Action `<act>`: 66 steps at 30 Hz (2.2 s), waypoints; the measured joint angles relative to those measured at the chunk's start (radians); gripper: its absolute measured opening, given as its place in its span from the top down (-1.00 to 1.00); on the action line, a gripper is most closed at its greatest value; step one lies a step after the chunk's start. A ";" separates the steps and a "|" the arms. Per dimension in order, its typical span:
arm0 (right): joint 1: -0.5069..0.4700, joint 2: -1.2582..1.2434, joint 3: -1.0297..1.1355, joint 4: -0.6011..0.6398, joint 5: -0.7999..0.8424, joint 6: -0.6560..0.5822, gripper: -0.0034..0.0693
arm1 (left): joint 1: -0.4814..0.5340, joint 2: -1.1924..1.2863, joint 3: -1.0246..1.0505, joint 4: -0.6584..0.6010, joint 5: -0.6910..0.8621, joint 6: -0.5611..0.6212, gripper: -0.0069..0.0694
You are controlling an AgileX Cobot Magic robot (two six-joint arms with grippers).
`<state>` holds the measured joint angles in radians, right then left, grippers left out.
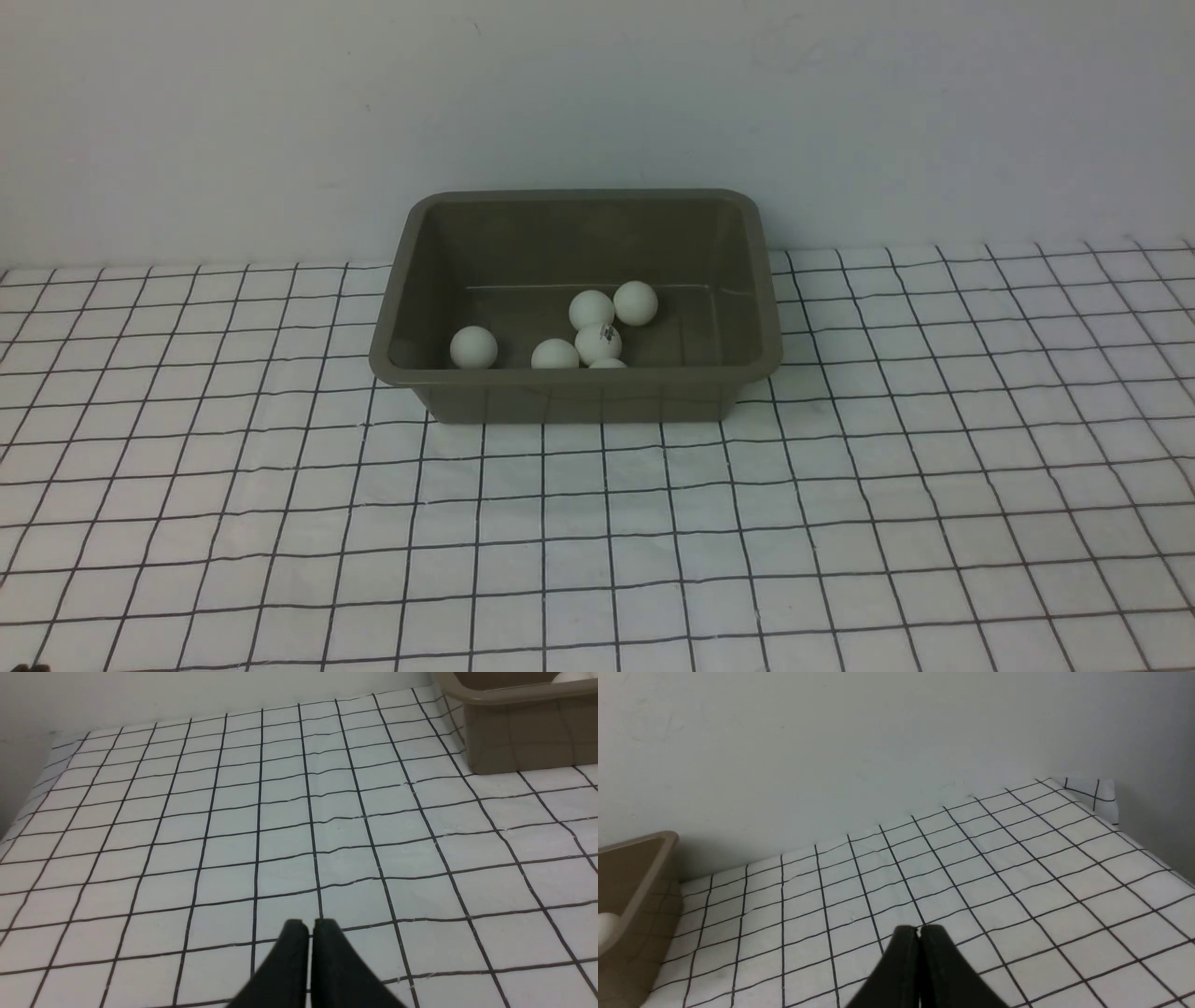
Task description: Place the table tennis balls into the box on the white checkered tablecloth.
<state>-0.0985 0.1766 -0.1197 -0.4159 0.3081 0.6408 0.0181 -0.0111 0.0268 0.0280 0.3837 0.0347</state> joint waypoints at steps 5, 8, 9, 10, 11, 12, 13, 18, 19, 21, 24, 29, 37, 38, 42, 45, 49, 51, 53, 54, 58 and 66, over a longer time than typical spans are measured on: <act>0.000 -0.062 0.039 0.024 -0.004 0.000 0.95 | 0.000 0.000 0.000 0.000 0.000 0.000 0.83; 0.000 -0.069 0.039 0.028 -0.024 -0.003 0.95 | 0.000 0.000 0.000 0.000 0.000 0.000 0.83; 0.000 -0.069 0.039 0.032 -0.025 -0.003 0.95 | 0.000 0.000 0.000 0.000 0.000 0.000 0.83; 0.000 -0.069 0.039 0.034 -0.026 -0.003 0.95 | 0.000 0.000 0.000 0.000 0.000 0.000 0.83; 0.000 -0.069 0.039 0.035 -0.026 -0.003 0.95 | 0.000 0.000 0.000 0.000 0.000 0.000 0.83; 0.000 -0.069 0.045 0.035 -0.033 -0.004 0.95 | 0.000 0.000 0.000 0.000 0.000 0.000 0.83; 0.000 -0.071 0.052 0.041 -0.035 -0.008 0.95 | 0.000 0.000 0.000 0.000 0.000 0.000 0.83; 0.000 -0.136 0.089 0.095 -0.032 -0.102 0.95 | 0.000 0.000 0.000 0.000 0.000 0.000 0.83; 0.000 -0.169 0.105 0.170 -0.032 -0.183 0.95 | 0.000 0.000 0.000 0.000 0.000 0.000 0.83; 0.000 -0.184 0.121 0.286 -0.029 -0.323 0.95 | 0.000 0.000 0.000 0.000 0.000 0.000 0.83; 0.000 -0.187 0.130 0.422 -0.010 -0.502 0.95 | 0.000 0.000 0.000 0.000 0.000 0.000 0.83; 0.000 -0.188 0.130 0.602 0.057 -0.728 0.95 | 0.000 0.000 0.000 0.000 0.000 0.000 0.83; 0.000 -0.189 0.134 0.654 0.134 -0.789 0.95 | 0.000 0.000 0.000 0.000 0.000 -0.001 0.83; 0.000 -0.189 0.134 0.661 0.133 -0.789 0.95 | 0.000 0.000 0.000 0.000 0.000 -0.001 0.83; 0.000 -0.189 0.134 0.690 0.133 -0.789 0.95 | 0.000 0.000 0.000 0.000 0.000 -0.001 0.83; 0.000 -0.189 0.134 0.695 0.133 -0.789 0.95 | 0.000 0.000 0.000 0.000 0.000 -0.001 0.83; 0.000 -0.189 0.134 0.697 0.133 -0.789 0.95 | 0.000 0.000 0.000 0.000 0.000 -0.001 0.83; 0.000 -0.189 0.134 0.697 0.133 -0.789 0.95 | 0.000 0.000 0.000 0.000 0.000 -0.001 0.83; 0.000 -0.189 0.134 0.697 0.133 -0.789 0.95 | 0.000 0.000 0.000 0.000 0.000 -0.001 0.83; 0.000 -0.189 0.134 0.697 0.133 -0.789 0.95 | 0.000 0.000 0.000 0.000 0.000 -0.001 0.83; 0.000 -0.189 0.134 0.697 0.133 -0.789 0.95 | 0.000 0.000 0.000 0.000 0.000 -0.001 0.83; 0.000 -0.189 0.135 0.697 0.133 -0.789 0.95 | 0.000 0.000 0.000 -0.001 0.000 -0.001 0.83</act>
<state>-0.0985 -0.0123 0.0154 0.2809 0.4409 -0.1479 0.0181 -0.0111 0.0268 0.0271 0.3837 0.0338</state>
